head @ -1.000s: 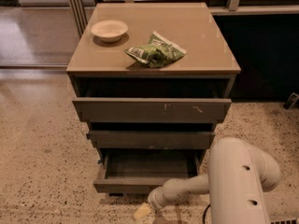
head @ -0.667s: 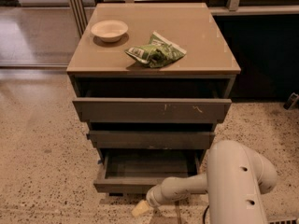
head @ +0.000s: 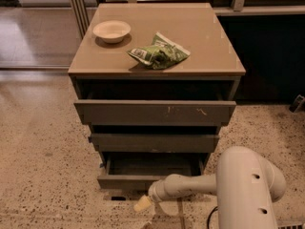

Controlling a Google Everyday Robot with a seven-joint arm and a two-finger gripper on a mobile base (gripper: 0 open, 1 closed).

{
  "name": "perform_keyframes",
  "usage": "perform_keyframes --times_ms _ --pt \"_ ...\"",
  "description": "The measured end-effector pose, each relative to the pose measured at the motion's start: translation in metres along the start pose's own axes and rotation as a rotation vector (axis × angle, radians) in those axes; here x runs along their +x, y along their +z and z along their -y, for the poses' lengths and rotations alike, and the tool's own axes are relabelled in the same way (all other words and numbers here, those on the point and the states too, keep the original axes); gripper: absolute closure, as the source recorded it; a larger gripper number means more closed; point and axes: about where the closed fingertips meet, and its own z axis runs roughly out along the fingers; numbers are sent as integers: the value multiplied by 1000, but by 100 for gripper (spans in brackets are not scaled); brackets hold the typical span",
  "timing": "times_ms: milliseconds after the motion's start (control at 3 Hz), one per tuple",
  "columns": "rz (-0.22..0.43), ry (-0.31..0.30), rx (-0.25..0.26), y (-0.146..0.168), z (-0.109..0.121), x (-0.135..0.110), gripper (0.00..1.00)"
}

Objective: Close bottom drawer

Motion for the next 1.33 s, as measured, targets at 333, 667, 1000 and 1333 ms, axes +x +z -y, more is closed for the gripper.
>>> perform_keyframes --times_ms 333,667,1000,1333 --pt "40 -30 36 -11 8 -17 0" --pt "37 -27 31 -8 6 -15 0" --pt "32 -34 31 2 18 -21 0" --pt "35 -52 36 14 37 -34 0"
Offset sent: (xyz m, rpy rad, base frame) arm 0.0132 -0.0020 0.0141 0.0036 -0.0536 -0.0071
